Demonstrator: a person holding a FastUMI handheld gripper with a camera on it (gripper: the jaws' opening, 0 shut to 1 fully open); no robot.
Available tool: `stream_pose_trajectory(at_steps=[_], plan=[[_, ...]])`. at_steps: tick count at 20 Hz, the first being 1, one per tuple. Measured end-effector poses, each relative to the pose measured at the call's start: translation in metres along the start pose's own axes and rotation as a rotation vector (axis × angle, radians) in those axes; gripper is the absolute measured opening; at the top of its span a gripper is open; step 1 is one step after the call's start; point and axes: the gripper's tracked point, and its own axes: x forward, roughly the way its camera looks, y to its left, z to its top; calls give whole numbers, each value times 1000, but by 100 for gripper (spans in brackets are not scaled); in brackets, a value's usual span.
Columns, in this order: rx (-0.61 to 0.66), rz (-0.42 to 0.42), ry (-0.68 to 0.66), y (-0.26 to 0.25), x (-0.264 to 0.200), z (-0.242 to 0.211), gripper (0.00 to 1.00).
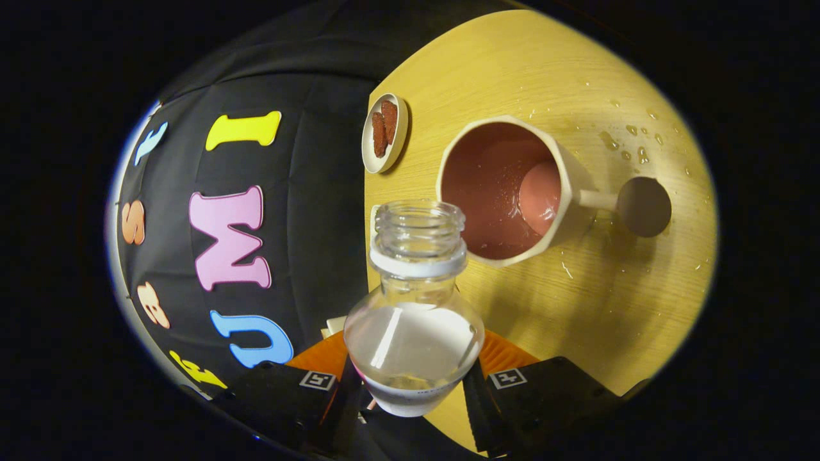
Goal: Take the bottle from table, then pour the juice into the cup, finally place the bottle on the coaster
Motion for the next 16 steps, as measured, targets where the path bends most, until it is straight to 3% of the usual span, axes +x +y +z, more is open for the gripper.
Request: stream_pose_trajectory(at_steps=[11, 16], plan=[[298, 47, -9, 17, 6, 4, 71], [375, 45, -18, 22, 6, 8, 72]])
